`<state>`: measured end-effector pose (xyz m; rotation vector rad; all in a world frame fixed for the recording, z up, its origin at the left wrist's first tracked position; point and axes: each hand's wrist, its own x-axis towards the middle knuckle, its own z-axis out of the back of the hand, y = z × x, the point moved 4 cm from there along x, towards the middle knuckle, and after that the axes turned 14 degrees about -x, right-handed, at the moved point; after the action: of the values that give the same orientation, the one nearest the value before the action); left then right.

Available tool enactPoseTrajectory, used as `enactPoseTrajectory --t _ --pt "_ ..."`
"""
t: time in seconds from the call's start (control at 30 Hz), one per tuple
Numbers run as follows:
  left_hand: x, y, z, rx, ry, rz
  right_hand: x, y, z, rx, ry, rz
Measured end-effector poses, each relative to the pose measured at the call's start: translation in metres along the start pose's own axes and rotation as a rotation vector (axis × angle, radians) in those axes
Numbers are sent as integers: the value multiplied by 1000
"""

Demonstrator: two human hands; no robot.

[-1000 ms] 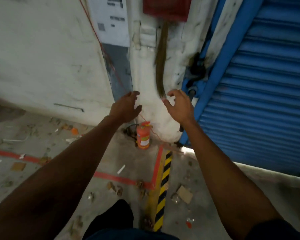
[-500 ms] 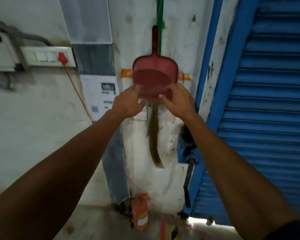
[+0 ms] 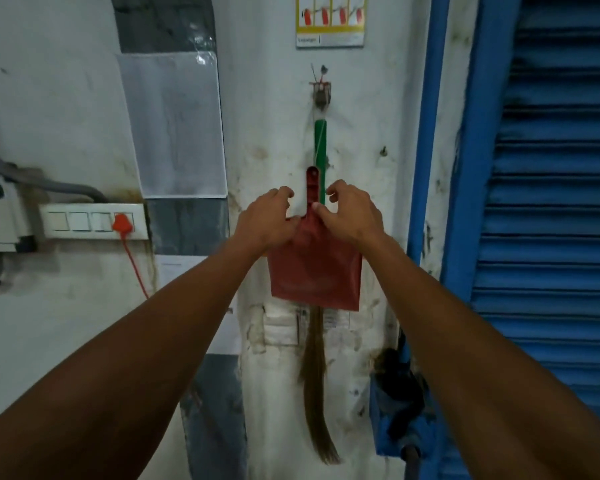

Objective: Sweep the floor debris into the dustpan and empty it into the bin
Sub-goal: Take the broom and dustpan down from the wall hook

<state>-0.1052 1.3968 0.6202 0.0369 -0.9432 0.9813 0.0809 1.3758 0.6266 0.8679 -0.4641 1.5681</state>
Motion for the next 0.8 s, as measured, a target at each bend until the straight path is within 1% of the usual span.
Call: enactPoseTrajectory --t 0.1,0.23,0.37,0.53,0.7,0.8 --pt "28 -4 -1 -21 -71 5 24 -3 -4 76 56 -53" --pt "59 -15 -4 -95 -123 74 48 -3 -12 115 126 -46" --pt "90 -25 -9 -196 -115 175 64 -1 -20 258 162 -69" --pt "107 -39 -7 -383 -146 222 77 0 -26 266 178 -61" --pt "123 -44 -5 -553 -172 283 87 -5 -32 281 160 -95" --pt "133 -51 3 -606 -211 320 90 -6 -30 292 145 -81"
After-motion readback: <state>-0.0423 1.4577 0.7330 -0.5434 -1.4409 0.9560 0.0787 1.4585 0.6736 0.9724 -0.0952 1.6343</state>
